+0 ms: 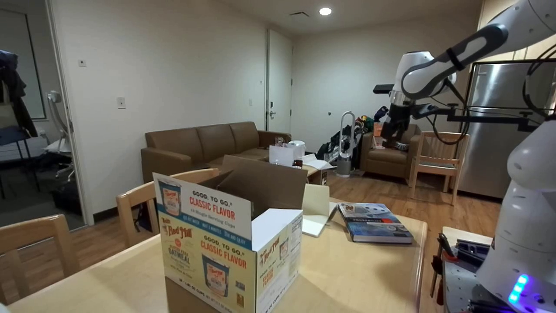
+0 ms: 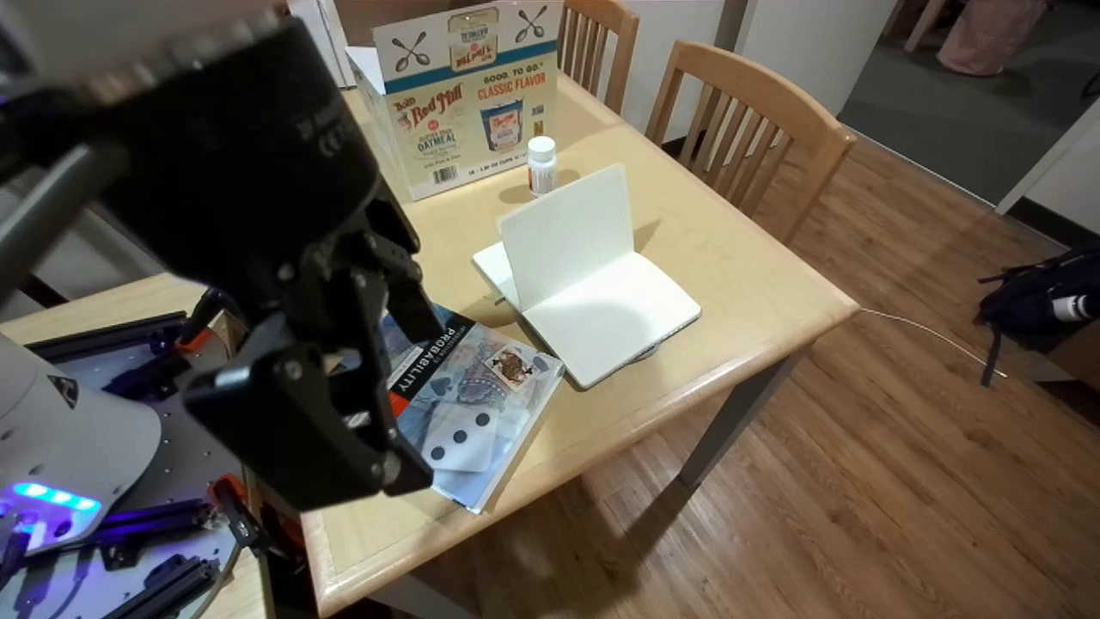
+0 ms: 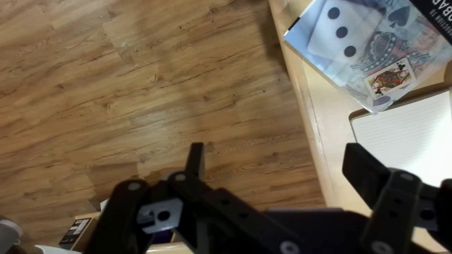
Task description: Open the book
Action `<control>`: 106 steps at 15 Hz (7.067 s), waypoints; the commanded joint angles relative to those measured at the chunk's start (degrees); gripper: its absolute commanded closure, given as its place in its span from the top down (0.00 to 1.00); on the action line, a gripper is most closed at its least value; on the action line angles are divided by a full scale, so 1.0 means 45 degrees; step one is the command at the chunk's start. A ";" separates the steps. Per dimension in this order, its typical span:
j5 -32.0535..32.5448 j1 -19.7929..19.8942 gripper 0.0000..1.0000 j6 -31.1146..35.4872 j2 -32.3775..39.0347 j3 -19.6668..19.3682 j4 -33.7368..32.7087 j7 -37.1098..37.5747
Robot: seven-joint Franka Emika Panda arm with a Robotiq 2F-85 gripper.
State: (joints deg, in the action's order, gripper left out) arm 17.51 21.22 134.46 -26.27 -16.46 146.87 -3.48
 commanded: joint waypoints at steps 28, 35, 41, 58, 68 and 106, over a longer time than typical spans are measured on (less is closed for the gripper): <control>-0.2218 0.0845 1.00 0.3768 0.1295 -0.0599 0.1936 0.1658; -0.4086 0.0666 1.00 0.3376 0.1888 -0.1491 0.2705 0.1301; -0.5733 -0.0017 1.00 0.3536 0.2831 -0.2754 0.2855 -0.1157; -1.5402 -0.3132 1.00 0.1650 0.6584 -0.4659 0.2428 -1.1322; -1.7957 -0.0638 0.70 0.0373 0.7921 -0.1889 0.1387 -1.6009; -0.9004 -0.2775 0.04 0.1705 0.5888 0.1408 0.0137 -0.3482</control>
State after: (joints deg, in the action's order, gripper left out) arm -27.12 9.37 147.07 3.02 -12.28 148.74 -25.69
